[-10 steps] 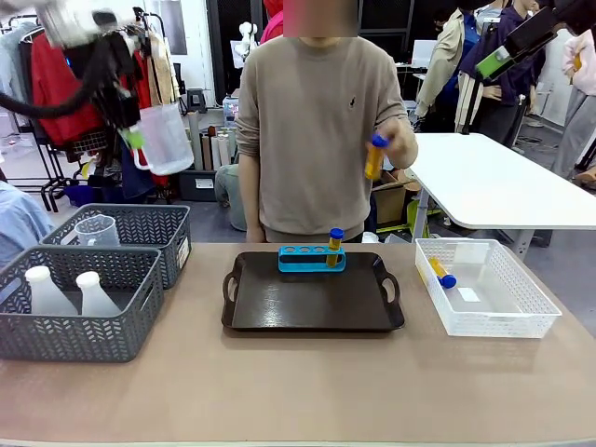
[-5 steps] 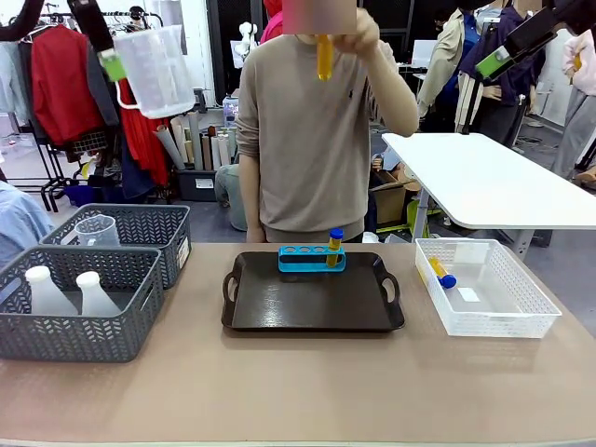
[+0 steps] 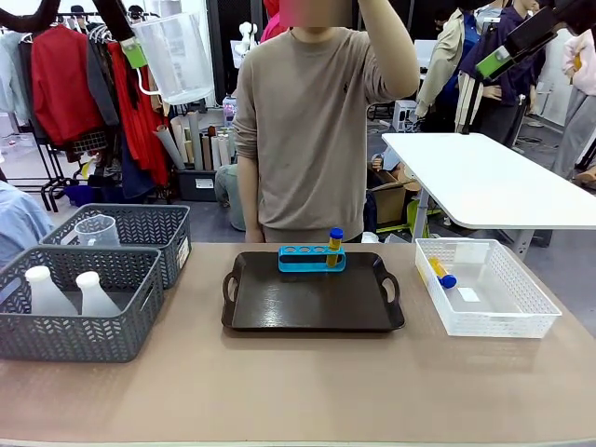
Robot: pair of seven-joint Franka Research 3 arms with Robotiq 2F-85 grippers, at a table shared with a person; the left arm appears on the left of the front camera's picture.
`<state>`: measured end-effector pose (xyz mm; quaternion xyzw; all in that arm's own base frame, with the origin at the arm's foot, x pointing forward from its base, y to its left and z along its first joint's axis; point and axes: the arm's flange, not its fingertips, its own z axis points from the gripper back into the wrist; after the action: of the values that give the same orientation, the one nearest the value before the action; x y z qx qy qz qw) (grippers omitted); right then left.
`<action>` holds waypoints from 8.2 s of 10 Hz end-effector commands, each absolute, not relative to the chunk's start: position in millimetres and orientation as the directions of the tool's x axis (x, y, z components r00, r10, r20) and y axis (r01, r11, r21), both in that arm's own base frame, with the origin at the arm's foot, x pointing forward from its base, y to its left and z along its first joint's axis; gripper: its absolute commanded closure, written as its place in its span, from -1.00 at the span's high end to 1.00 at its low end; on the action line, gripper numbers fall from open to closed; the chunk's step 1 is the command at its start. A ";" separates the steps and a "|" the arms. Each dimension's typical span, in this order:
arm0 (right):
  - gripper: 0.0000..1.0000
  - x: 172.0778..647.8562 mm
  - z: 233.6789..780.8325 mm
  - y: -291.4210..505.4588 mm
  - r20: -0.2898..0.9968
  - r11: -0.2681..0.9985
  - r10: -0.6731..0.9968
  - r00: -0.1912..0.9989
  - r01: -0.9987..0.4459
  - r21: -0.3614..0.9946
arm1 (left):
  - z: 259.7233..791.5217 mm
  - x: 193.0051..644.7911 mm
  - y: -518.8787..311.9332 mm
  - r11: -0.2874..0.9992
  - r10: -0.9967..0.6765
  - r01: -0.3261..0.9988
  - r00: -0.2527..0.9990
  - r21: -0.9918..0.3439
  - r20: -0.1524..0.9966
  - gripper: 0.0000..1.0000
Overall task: Prepare the laboratory tools.
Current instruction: Pick up one Large Measuring Cup and place it on the Handle tray, then pick up one Small flask and place it on the Handle tray.
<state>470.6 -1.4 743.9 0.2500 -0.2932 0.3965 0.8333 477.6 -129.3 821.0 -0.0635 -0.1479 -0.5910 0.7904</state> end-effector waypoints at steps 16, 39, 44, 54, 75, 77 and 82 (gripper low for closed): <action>1.00 469.0 745.6 -1.1 0.689 0.564 0.512 0.513 -0.806 0.181 | 762.2 487.4 -195.4 0.126 -0.979 0.992 0.125 -0.003 0.162 -1.00; 1.00 469.0 745.6 -1.1 0.689 0.564 0.512 0.513 -0.806 0.181 | 558.3 580.4 -424.5 -0.128 -0.991 0.990 -0.131 0.064 0.036 -1.00; 1.00 469.0 745.6 -1.1 0.689 0.564 0.512 0.513 -0.806 0.181 | 544.1 576.5 -423.3 -0.140 -0.989 0.990 -0.141 0.033 0.049 -1.00; 1.00 469.0 745.6 -1.1 0.689 0.564 0.512 0.513 -0.806 0.181 | 410.3 590.7 -504.3 -0.091 -0.995 0.996 -0.091 0.009 0.047 -1.00; 1.00 469.0 745.6 -1.1 0.689 0.564 0.512 0.513 -0.806 0.181 | 434.6 572.9 -479.2 -0.057 -0.997 0.998 -0.056 -0.035 0.050 1.00; 1.00 469.0 745.6 -1.1 0.689 0.564 0.512 0.513 -0.806 0.181 | 428.3 583.8 -487.2 -0.063 -0.996 0.998 -0.063 0.002 0.060 1.00; 1.00 469.0 745.6 -1.1 0.689 0.564 0.512 0.513 -0.806 0.181 | 483.7 569.3 -453.8 0.051 -0.995 0.998 0.047 0.039 0.089 1.00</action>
<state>470.6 -1.5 744.2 0.2495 -0.2935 0.3963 0.8334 587.4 -476.3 453.1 -0.0197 -0.0345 -0.7134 0.6996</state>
